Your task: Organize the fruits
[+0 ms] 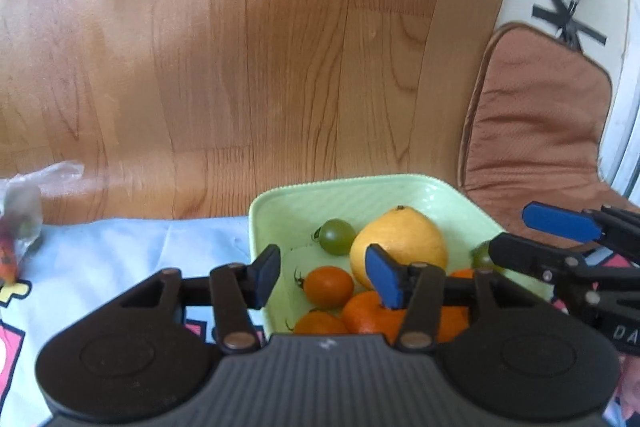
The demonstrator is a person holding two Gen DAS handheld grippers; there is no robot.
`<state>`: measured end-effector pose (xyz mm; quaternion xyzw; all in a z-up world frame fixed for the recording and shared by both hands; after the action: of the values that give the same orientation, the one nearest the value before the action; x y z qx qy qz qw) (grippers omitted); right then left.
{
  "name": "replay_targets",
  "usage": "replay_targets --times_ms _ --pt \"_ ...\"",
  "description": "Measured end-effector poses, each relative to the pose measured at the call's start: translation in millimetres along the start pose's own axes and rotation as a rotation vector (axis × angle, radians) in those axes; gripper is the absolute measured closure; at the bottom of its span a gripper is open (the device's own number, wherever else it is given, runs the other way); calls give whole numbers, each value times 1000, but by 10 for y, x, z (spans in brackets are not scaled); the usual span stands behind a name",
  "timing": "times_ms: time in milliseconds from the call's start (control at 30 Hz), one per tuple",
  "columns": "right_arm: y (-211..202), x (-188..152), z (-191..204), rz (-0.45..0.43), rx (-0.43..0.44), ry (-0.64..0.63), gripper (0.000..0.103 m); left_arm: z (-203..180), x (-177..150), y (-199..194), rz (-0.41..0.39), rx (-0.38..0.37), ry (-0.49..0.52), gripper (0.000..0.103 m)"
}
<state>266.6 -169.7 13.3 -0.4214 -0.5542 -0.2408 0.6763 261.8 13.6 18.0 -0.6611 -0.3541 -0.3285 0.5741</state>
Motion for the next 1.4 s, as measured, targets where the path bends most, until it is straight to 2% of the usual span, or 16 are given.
replay_targets --times_ms 167,300,500,600,733,933,1067,1300,1367,1400 --pt "-176 59 62 -21 18 14 48 -53 -72 -427 -72 -35 1 51" --pt "-399 39 165 -19 54 46 48 -82 -351 -814 -113 -58 0 50" --pt "-664 -237 375 53 106 56 48 -177 -797 -1206 -195 3 48 50" --pt "-715 -351 460 65 100 38 48 -231 -902 -1294 -238 31 76 50" --pt "-733 -335 438 46 98 56 48 -259 -899 -1303 -268 43 84 50" --pt "-675 -354 349 79 110 118 48 -162 -913 -1312 -268 84 19 50" --pt "-666 -366 331 90 120 133 48 -201 -924 -1347 -283 113 44 49" --pt "-689 -364 357 82 129 124 48 -204 -924 -1438 -331 180 46 37" --pt "-699 -361 367 77 129 120 48 -211 -925 -1469 -348 200 49 15" --pt "-705 -360 371 74 130 117 48 -213 -924 -1482 -355 205 51 13"
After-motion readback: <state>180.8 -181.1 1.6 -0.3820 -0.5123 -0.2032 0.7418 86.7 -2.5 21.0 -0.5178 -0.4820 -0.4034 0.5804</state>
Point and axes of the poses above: each gripper's, at about its wrist camera, not at the fingertips, and y roughly the way its jaws point, z to its left, x to its top, the point moved 5 cm from there along y, roughly the way its jaws point, and after that the axes turned 9 degrees about -x, right-handed, at the moved point
